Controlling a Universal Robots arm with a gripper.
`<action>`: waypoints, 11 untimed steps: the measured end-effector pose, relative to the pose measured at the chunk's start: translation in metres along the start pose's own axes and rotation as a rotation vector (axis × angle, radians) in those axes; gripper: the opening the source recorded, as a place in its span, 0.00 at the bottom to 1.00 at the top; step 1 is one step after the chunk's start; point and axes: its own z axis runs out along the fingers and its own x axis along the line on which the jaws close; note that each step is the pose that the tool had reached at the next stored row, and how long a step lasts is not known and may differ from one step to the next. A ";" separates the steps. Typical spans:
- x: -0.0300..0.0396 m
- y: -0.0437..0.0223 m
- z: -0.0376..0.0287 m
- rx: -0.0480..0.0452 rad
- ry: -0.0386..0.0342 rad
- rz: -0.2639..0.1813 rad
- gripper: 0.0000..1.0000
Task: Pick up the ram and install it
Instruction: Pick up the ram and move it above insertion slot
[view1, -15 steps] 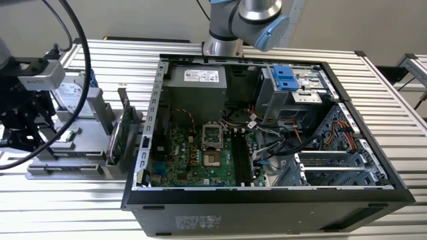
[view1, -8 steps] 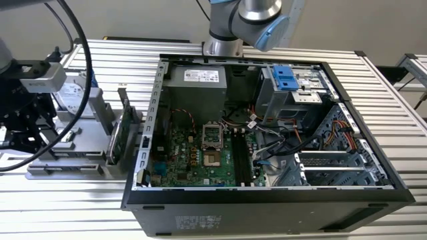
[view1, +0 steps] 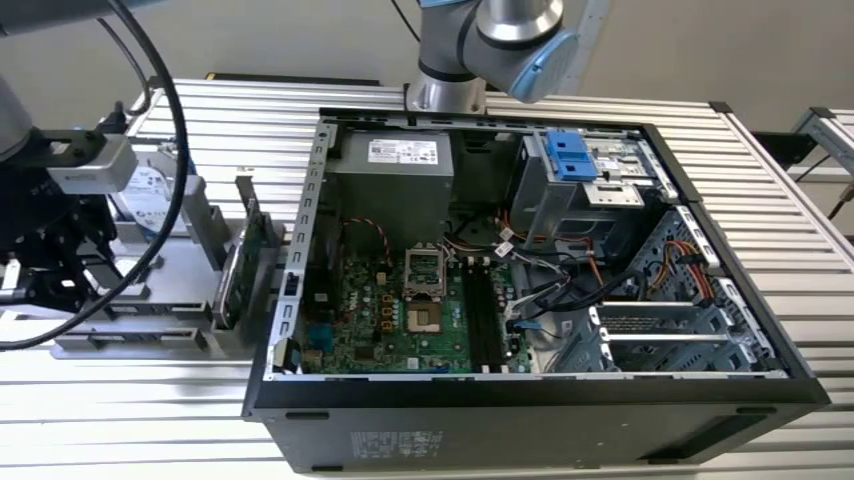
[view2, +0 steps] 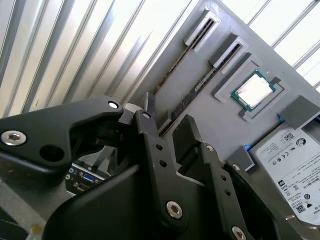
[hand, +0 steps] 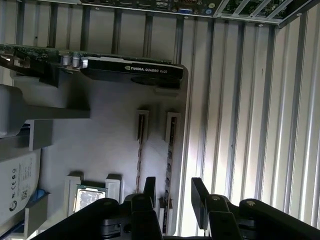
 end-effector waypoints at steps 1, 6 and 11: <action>0.0001 -0.0001 0.0008 0.0000 0.0002 0.000 1.00; 0.0003 -0.0003 0.0048 0.0000 0.0013 0.000 1.00; 0.0003 -0.0006 0.0081 0.0002 0.0012 0.001 1.00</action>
